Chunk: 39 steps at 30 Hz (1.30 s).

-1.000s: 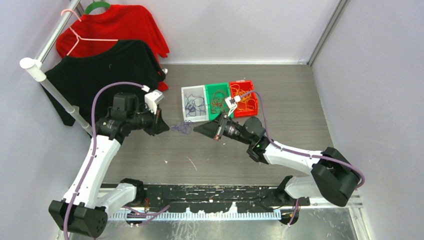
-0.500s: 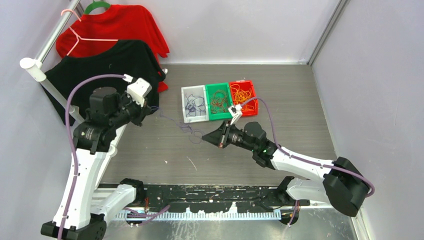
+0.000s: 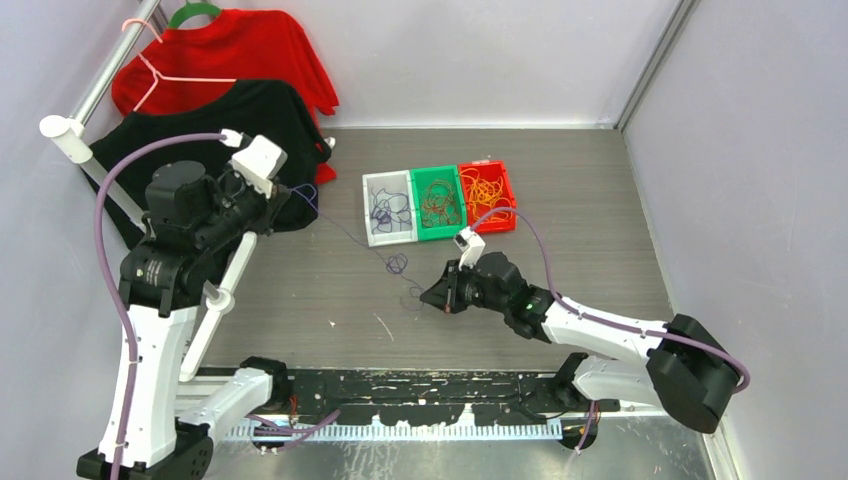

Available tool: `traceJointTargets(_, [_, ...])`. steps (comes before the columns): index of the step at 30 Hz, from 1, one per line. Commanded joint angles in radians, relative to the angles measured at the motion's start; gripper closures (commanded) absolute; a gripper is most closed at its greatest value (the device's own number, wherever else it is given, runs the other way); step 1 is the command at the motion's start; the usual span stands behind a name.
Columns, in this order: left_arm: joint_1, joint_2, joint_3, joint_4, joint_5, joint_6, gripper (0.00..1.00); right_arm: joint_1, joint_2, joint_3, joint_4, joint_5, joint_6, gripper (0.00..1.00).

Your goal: Untangle the cables

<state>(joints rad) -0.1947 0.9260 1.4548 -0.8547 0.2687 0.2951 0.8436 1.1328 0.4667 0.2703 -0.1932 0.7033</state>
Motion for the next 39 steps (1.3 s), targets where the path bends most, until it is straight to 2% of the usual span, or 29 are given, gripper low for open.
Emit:
traceJointTargets(1, [-0.001,0.011,0.086,0.086,-0.026,0.007,1.00,0.011,0.012,-0.015,-0.035,0.050,-0.056,0.98])
traceJointTargets(6, [-0.002,0.026,0.144,0.076,-0.012,-0.030,1.00,0.019,0.010,-0.025,-0.033,0.090,-0.063,0.98])
traceJointTargets(9, [0.000,0.030,0.180,0.111,-0.059,-0.028,1.00,0.018,0.008,-0.021,-0.104,0.157,-0.074,0.98])
traceJointTargets(15, [-0.002,0.038,0.244,0.236,-0.157,0.014,1.00,0.018,0.009,-0.056,-0.131,0.229,-0.059,0.98])
traceJointTargets(20, [-0.001,0.030,0.241,0.362,-0.283,0.051,1.00,0.019,-0.008,-0.087,-0.150,0.317,-0.027,0.98])
traceJointTargets(26, [0.000,0.017,0.236,0.363,-0.265,0.048,1.00,0.018,-0.053,-0.109,-0.196,0.384,-0.011,0.99])
traceJointTargets(31, [-0.002,0.015,0.234,0.445,-0.341,0.094,1.00,0.018,-0.104,-0.111,-0.287,0.480,0.019,0.99])
traceJointTargets(34, [-0.002,0.018,0.263,0.393,-0.275,0.066,1.00,0.018,-0.145,-0.146,-0.214,0.462,0.036,0.98])
traceJointTargets(39, [-0.001,0.025,0.270,0.164,0.042,-0.051,1.00,0.018,-0.150,-0.156,-0.024,0.336,-0.008,0.92])
